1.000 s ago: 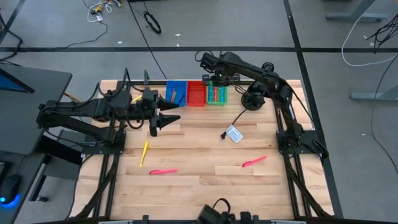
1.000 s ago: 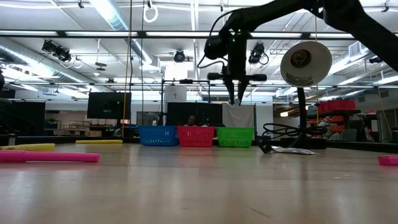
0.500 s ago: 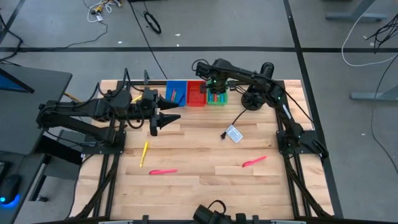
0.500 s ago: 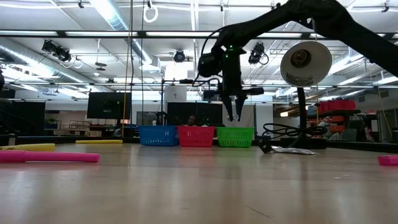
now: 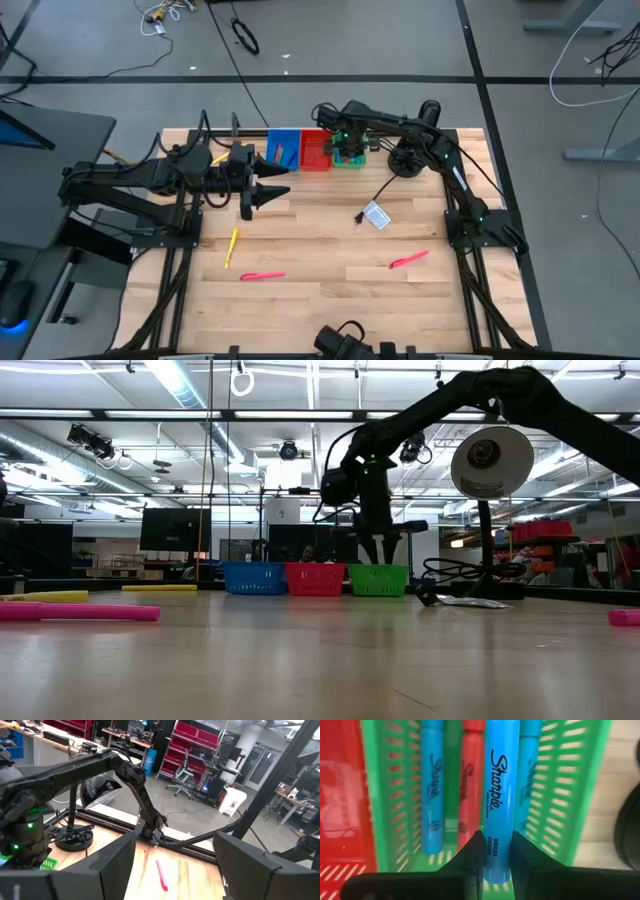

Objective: Pick & Place Markers
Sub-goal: Put the blue highlighter into the green bin, then put the right pink marker into the red bin

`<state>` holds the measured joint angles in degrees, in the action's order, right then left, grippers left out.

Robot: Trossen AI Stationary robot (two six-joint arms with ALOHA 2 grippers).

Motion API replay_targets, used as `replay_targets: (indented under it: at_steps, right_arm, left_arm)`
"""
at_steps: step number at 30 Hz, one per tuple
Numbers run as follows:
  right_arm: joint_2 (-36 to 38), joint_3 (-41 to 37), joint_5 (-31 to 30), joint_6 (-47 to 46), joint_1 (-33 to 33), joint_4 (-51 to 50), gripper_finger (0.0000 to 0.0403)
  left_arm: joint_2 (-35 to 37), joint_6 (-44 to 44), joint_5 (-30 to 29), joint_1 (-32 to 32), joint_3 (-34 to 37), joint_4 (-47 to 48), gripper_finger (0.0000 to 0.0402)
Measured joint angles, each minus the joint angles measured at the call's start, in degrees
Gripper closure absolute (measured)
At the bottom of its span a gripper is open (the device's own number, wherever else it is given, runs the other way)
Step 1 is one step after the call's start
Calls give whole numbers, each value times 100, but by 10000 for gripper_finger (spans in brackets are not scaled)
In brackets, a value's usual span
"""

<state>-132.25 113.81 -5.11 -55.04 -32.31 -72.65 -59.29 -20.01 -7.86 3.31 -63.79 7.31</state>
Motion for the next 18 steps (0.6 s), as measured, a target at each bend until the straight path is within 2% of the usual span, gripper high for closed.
replay_targets:
  at_steps: [9,18]
  right_arm:
    - [2,-124,23,-12,13,121,348]
    - [2,-124,55,26,15,147,228]
  left_arm:
    - [0,29,2,-118,0,2,126]
    - [0,27,24,-164,0,4,126]
